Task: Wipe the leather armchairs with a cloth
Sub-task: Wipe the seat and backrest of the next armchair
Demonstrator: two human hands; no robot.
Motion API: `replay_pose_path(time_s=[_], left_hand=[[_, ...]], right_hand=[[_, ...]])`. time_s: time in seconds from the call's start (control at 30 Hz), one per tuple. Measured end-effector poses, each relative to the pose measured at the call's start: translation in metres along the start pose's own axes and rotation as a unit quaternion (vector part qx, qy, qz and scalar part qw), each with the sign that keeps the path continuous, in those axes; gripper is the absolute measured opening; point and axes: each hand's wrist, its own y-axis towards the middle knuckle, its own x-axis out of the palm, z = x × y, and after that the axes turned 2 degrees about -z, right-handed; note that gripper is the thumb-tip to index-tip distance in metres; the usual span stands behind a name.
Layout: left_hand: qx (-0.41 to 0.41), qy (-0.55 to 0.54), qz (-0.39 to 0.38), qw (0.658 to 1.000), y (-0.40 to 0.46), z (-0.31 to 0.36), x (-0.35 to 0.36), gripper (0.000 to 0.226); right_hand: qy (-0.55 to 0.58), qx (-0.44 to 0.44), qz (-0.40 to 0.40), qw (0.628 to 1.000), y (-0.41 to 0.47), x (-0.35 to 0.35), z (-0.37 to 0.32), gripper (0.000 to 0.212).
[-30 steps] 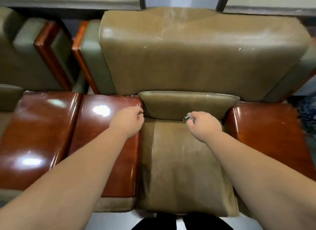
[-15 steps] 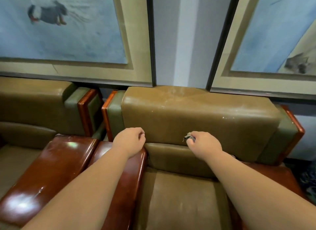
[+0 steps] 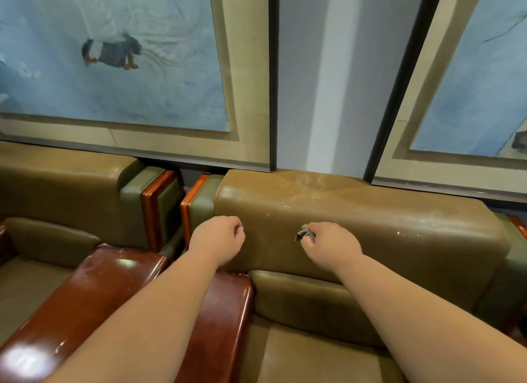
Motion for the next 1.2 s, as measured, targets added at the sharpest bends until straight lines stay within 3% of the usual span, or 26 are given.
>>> replay_pose_path(time_s=[0.23, 0.43, 0.63, 0.73, 0.83, 0.97, 1.1, 1.2], left_hand=[[-0.014, -0.015, -0.005, 1.000, 0.076, -0.067, 0.023, 0.023], [-0.020, -0.033, -0.002, 0.999, 0.157, -0.124, 0.055, 0.030], [0.041, -0.025, 0.028, 0.998, 0.251, -0.176, 0.104, 0.056], [0.077, -0.015, 0.007, 0.997, 0.276, -0.192, 0.133, 0.067], [0.089, -0.011, 0.049, 0.995, 0.282, -0.203, 0.156, 0.072], [0.092, -0.017, 0.086, 0.992, 0.294, -0.213, 0.167, 0.070], [0.107, -0.044, 0.085, 0.990, 0.294, -0.215, 0.175, 0.072], [0.111, -0.043, 0.095, 0.988, 0.297, -0.218, 0.175, 0.072]], right_hand=[[-0.008, -0.037, -0.005, 0.999, 0.077, 0.046, -0.030, 0.036], [0.018, -0.095, 0.037, 0.995, 0.168, 0.088, -0.074, 0.034], [-0.044, -0.129, 0.097, 0.986, 0.245, 0.142, -0.103, 0.047], [-0.127, -0.144, 0.054, 0.980, 0.268, 0.174, -0.113, 0.056], [-0.198, -0.170, 0.030, 0.965, 0.283, 0.199, -0.118, 0.063], [-0.176, -0.190, 0.017, 0.966, 0.343, 0.179, -0.126, 0.062], [-0.108, -0.119, -0.032, 0.986, 0.417, 0.151, -0.128, 0.054], [-0.126, -0.146, -0.030, 0.981, 0.399, 0.153, -0.124, 0.054]])
